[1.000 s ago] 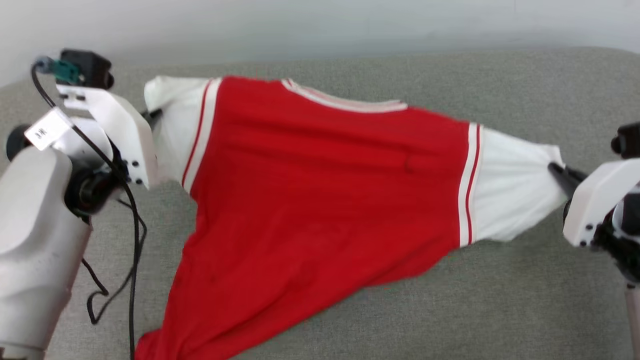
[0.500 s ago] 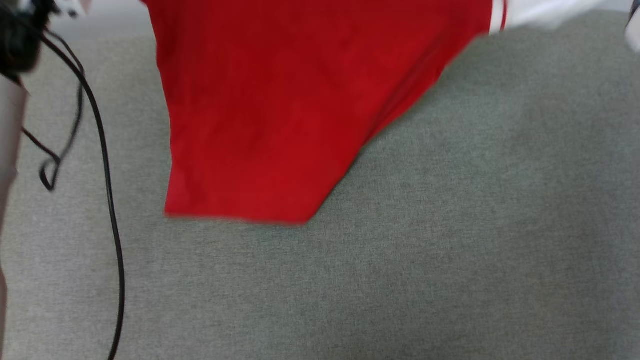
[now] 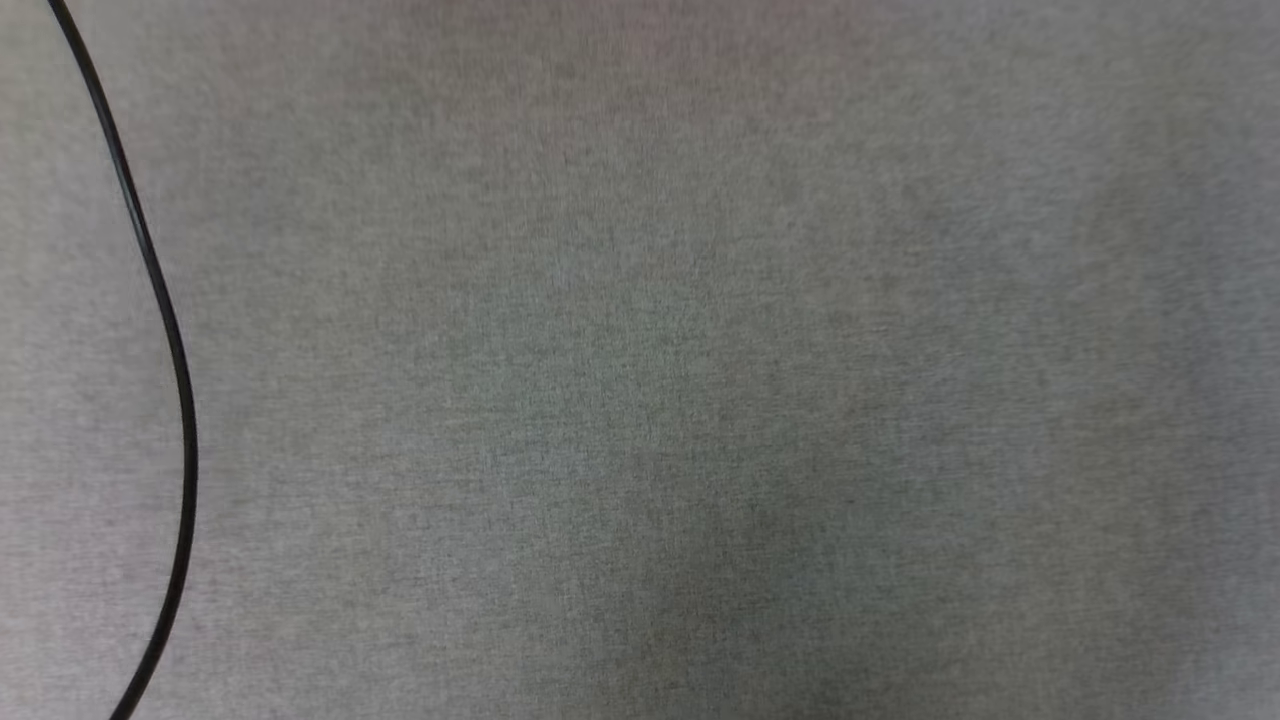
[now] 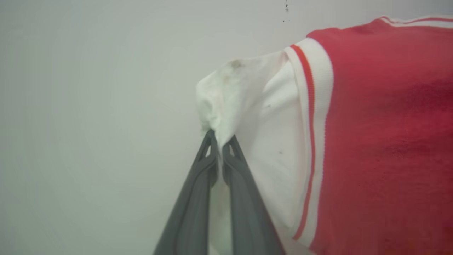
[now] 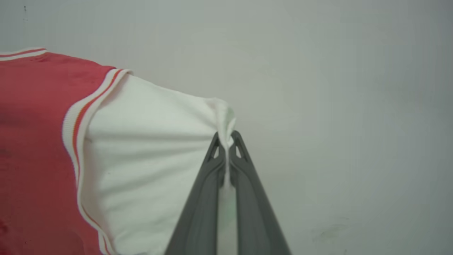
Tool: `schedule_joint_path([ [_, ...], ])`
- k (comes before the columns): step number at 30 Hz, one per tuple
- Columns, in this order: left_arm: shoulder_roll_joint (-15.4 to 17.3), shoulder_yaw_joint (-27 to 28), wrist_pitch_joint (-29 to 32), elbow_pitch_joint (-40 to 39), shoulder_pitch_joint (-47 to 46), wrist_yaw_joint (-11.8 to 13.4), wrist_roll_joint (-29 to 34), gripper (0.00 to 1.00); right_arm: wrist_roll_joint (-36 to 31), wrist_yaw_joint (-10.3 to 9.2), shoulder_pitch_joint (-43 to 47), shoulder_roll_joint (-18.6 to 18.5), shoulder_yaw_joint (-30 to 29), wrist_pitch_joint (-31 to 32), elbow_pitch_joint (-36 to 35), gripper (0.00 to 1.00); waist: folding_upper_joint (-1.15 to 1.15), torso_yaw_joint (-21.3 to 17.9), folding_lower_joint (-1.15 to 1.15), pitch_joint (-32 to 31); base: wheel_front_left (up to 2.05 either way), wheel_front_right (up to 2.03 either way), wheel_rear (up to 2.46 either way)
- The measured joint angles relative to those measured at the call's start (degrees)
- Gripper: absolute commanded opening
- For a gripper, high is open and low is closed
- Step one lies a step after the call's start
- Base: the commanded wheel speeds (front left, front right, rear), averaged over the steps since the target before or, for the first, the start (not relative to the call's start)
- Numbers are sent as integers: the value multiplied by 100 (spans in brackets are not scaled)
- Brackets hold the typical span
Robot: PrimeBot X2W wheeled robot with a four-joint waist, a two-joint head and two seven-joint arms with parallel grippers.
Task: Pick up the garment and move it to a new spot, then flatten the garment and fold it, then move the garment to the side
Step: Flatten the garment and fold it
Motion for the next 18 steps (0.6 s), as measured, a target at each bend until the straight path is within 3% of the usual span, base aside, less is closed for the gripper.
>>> schedule_joint_path([
  [12, -278, 126, -266, 1101, -137, -345, -413, 0, -74, 0, -421, 311, 371, -561, 1244, 0, 0, 30, 1, 938, 0, 0, 0],
  [18, -397, 268, -372, 1671, 420, -584, -826, 0, 255, 0, 120, 337, 601, -995, 1755, 0, 0, 42, 0, 841, 0, 0, 0],
])
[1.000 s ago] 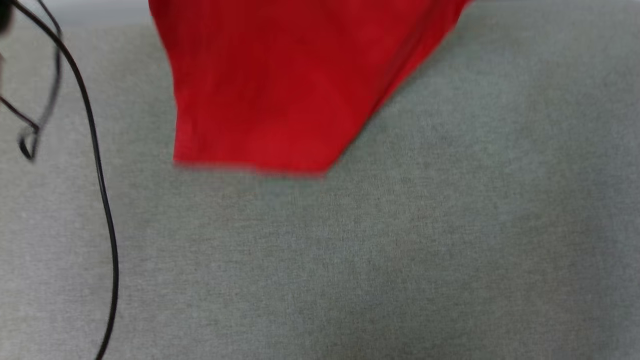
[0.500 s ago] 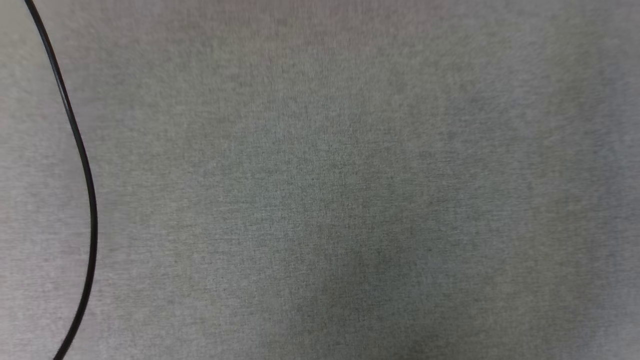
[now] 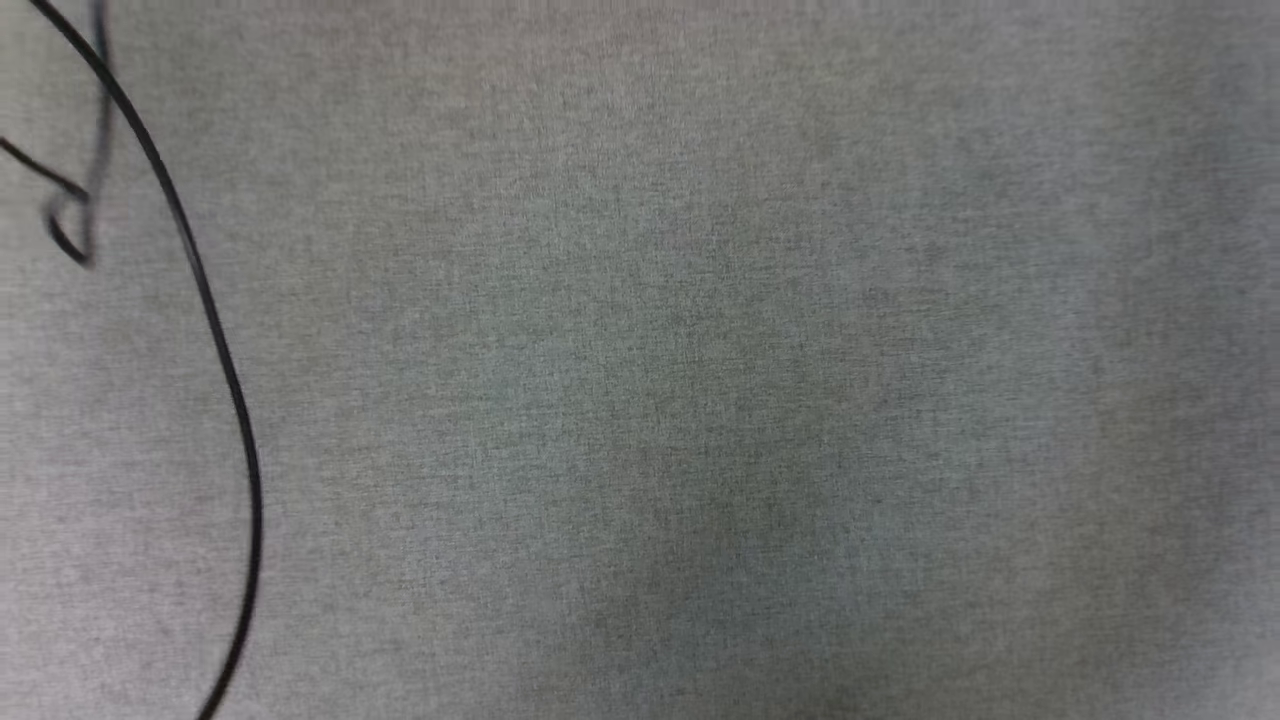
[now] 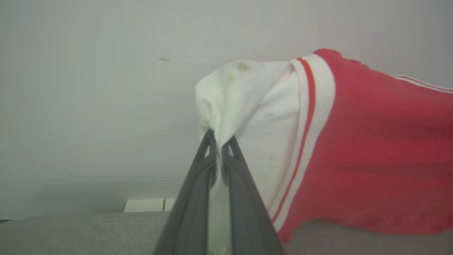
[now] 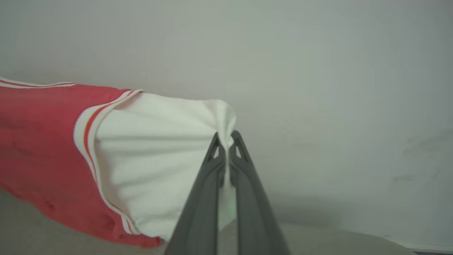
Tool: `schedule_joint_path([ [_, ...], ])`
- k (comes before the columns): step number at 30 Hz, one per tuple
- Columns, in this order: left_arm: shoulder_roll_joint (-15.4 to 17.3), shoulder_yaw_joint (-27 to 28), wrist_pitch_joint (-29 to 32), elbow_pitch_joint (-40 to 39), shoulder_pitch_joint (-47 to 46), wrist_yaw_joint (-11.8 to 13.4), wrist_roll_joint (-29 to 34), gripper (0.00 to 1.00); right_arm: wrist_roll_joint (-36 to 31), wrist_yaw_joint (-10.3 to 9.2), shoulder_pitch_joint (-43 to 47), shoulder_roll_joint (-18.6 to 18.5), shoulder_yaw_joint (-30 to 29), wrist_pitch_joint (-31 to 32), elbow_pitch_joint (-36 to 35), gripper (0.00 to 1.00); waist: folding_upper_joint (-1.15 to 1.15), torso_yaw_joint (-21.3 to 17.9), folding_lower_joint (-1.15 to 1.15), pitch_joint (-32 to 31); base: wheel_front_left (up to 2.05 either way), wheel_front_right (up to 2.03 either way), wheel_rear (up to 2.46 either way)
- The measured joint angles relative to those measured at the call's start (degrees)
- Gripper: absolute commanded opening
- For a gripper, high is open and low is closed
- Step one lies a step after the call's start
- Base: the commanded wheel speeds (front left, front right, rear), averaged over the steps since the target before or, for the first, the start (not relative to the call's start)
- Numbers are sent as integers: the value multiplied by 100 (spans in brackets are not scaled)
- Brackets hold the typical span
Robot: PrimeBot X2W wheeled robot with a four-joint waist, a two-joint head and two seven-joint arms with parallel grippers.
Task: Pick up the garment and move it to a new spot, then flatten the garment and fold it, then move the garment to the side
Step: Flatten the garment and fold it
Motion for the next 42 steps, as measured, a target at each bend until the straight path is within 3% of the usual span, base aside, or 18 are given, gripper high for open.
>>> schedule_joint_path([
  [10, -99, 33, -469, 92, 2210, -163, -621, 0, 825, 0, 2235, -2, 517, -591, 41, 0, 0, -3, -1, -704, 0, 0, 0],
  [15, -68, 70, -764, -478, 3799, -172, -1020, 0, 1252, 0, 3805, -81, 695, -771, -305, 0, 0, 4, -2, -1264, 0, 0, 0],
  [23, -57, 193, -871, -1128, 5607, -169, -1192, 0, 1547, 2, 5573, -164, 582, -634, -972, 0, 0, 54, -3, -2015, 0, 0, 0],
  [30, -153, 378, -884, -2008, 7064, 145, -1391, 0, 1538, 2, 7022, -13, 118, -388, -1777, 0, 0, 106, -3, -2669, 0, 0, 0],
  [42, -122, 470, -662, -3683, 9180, 1011, -1656, 0, 876, 2, 9288, 723, -972, 521, -3448, 0, 0, 258, -3, -3498, 0, 0, 0],
])
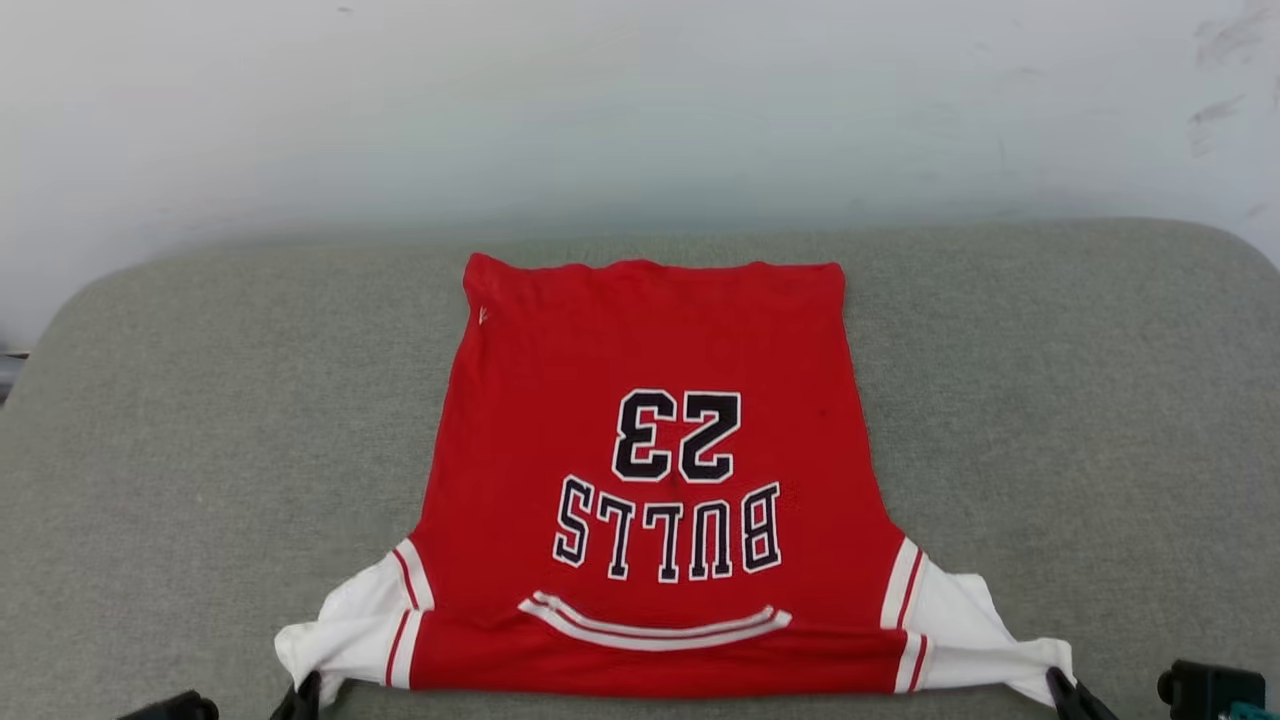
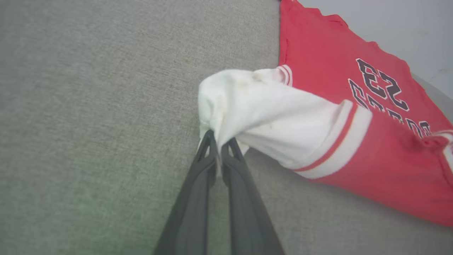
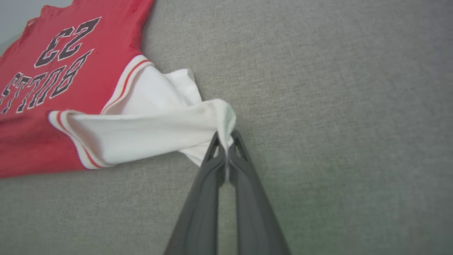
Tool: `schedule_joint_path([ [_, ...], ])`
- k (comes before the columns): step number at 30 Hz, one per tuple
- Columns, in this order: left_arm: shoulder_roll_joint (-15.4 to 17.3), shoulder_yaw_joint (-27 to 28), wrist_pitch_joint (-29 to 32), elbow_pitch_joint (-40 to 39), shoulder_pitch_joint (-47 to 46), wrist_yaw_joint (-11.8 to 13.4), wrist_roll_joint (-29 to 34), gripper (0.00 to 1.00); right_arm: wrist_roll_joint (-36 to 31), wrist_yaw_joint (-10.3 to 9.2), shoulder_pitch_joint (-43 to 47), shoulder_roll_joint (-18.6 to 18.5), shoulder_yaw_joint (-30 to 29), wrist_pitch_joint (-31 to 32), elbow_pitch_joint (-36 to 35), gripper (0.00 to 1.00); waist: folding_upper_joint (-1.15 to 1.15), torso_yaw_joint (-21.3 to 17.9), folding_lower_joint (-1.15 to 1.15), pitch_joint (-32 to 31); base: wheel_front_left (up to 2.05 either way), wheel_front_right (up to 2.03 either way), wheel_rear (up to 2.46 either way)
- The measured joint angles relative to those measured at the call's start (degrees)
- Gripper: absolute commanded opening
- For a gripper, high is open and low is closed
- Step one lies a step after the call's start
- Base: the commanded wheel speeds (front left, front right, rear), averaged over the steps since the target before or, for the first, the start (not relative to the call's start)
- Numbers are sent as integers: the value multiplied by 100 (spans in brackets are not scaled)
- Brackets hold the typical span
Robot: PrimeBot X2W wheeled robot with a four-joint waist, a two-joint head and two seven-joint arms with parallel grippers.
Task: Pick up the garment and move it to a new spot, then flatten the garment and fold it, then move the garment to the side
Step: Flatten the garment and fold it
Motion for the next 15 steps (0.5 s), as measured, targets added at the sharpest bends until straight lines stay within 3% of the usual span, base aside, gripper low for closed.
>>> schedule_joint_path([
  [8, 7, -132, 142, -580, 394, 508, 175, 0, -232, -2, 388, 226, -3, 277, -480, 0, 0, 59, 1, -4, 0, 0, 0],
  [9, 16, -163, 142, -648, 390, 534, 224, 0, -225, -2, 364, 244, 22, 285, -477, 18, 0, 67, 1, 15, 0, 0, 0],
  [10, 11, -180, 141, -712, 367, 542, 252, 0, -225, -3, 328, 248, 46, 279, -472, 67, 0, 88, 1, 38, 0, 0, 0],
  [11, 19, -207, 138, -755, 336, 568, 305, 0, -202, -3, 253, 249, 76, 276, -464, 100, 0, 108, 1, 71, 0, 0, 0],
  [15, 3, -309, 93, -964, 148, 601, 470, 0, -78, -4, -325, 205, 47, 143, -411, 100, 0, 210, 2, 229, 0, 0, 0],
])
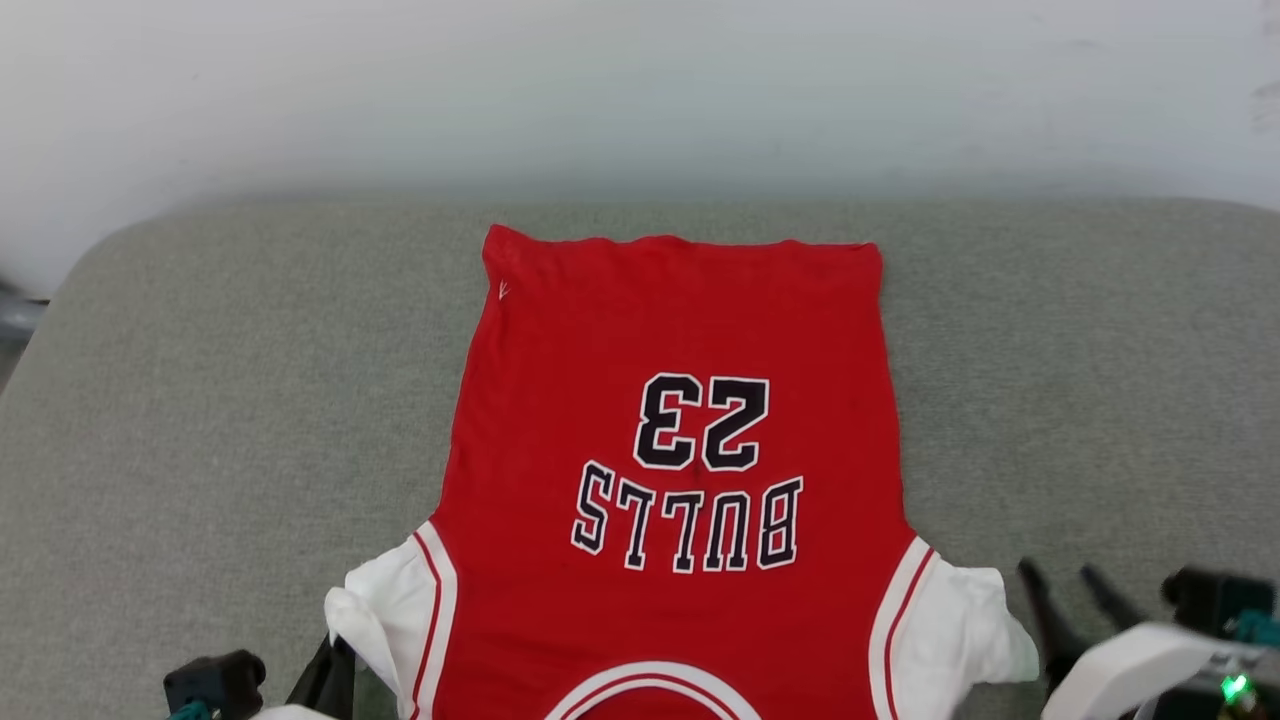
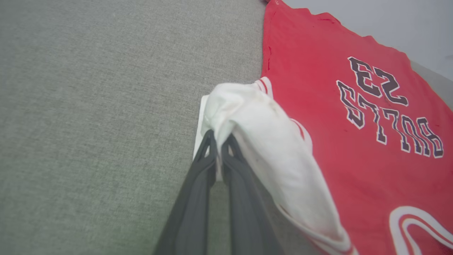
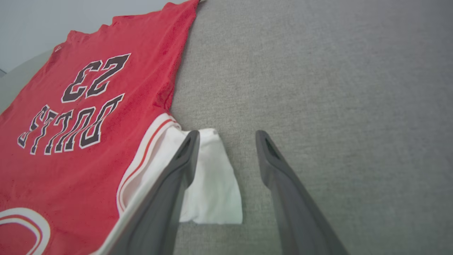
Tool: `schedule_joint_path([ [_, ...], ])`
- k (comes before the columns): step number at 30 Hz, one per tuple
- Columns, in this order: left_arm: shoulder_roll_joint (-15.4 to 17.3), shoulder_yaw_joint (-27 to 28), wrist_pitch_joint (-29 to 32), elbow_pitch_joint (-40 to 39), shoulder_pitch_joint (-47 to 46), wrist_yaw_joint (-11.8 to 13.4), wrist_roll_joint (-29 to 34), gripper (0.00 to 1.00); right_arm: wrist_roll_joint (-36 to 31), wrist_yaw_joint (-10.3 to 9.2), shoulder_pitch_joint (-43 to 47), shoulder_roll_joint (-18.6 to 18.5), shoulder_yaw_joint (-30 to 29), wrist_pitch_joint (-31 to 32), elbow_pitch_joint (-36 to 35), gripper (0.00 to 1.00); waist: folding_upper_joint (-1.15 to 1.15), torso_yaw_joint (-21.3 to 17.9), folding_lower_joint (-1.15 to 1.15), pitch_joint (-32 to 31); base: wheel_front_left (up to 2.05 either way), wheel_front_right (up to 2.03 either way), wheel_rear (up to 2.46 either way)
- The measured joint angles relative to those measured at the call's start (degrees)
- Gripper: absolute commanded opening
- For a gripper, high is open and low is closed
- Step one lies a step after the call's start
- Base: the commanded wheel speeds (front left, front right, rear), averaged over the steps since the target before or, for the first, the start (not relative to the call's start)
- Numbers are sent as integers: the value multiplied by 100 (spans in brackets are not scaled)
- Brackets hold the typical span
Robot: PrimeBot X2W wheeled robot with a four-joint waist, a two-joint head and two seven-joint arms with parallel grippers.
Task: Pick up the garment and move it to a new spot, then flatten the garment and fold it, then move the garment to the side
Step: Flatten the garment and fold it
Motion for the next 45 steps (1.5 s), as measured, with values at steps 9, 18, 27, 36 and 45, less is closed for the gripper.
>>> schedule_joint_path([
  [9, -159, -181, -192, -413, -661, 26, 487, 0, 584, -2, -2057, -857, -133, 221, 1009, 100, 0, 343, 1, 613, 0, 0, 0],
  [18, -624, -283, -310, -667, -1420, -235, 965, 0, 723, -2, -4218, -1711, -96, 1726, 2142, 100, 0, 1036, 2, 1434, 0, 0, 0],
  [27, -1198, -164, -316, -1004, -1737, -580, 1437, 0, 321, -2, -5747, -2180, 236, 2892, 2527, 100, 0, 1759, 2, 2260, 0, 0, 0],
  [36, -1635, 126, -316, -1061, -1747, -914, 1813, 0, 135, -3, -6194, -2343, 419, 3671, 2908, 100, 0, 2209, 0, 2883, 0, 0, 0],
  [45, -1857, 374, -316, -882, -1731, -1131, 2024, 0, 243, -3, -6266, -2405, 343, 4325, 3074, 0, 0, 2229, -1, 2804, 0, 0, 0],
])
